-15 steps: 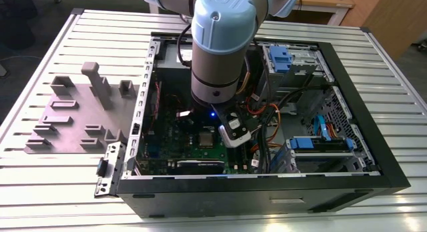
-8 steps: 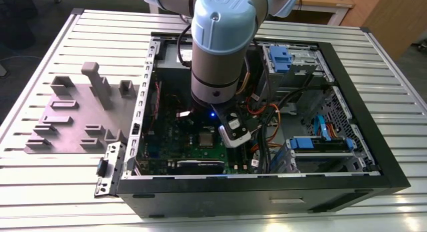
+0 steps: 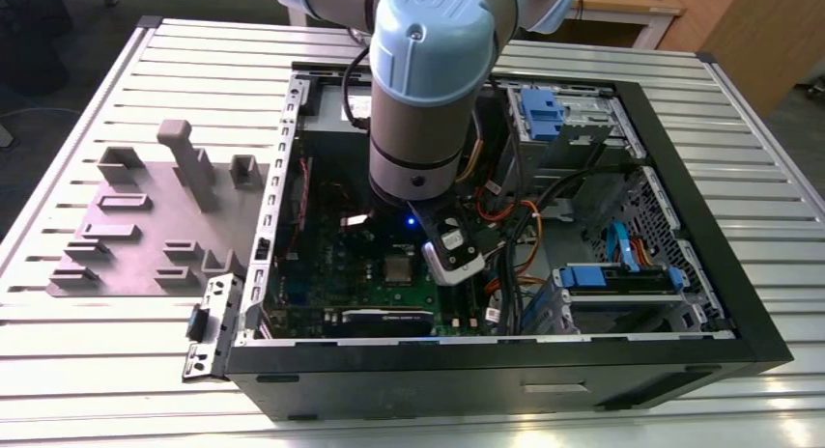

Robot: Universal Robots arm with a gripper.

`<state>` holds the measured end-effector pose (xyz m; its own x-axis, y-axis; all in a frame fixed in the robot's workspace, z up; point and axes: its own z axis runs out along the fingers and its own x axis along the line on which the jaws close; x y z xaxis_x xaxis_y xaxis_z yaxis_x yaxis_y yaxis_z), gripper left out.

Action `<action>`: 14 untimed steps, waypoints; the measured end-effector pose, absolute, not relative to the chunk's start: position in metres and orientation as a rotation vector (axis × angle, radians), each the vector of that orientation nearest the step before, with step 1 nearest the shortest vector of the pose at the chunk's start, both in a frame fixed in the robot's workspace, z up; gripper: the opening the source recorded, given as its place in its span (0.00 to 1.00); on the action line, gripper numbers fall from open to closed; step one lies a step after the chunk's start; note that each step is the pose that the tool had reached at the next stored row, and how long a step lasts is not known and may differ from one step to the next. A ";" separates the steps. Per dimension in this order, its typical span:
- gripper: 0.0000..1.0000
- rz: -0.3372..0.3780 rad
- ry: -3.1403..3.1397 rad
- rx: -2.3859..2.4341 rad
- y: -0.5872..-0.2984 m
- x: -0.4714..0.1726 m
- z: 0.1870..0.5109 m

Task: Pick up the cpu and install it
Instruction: 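Place the cpu into insertion slot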

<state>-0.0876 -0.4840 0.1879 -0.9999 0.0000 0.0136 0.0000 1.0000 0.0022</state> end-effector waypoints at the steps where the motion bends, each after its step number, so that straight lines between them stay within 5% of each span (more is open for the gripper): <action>1: 0.47 -0.005 -3.128 0.000 -0.484 -0.088 0.188; 4: 0.55 -0.005 -3.128 0.000 -0.484 -0.088 0.188; 14: 0.55 -0.004 -3.128 0.000 -0.484 -0.084 0.186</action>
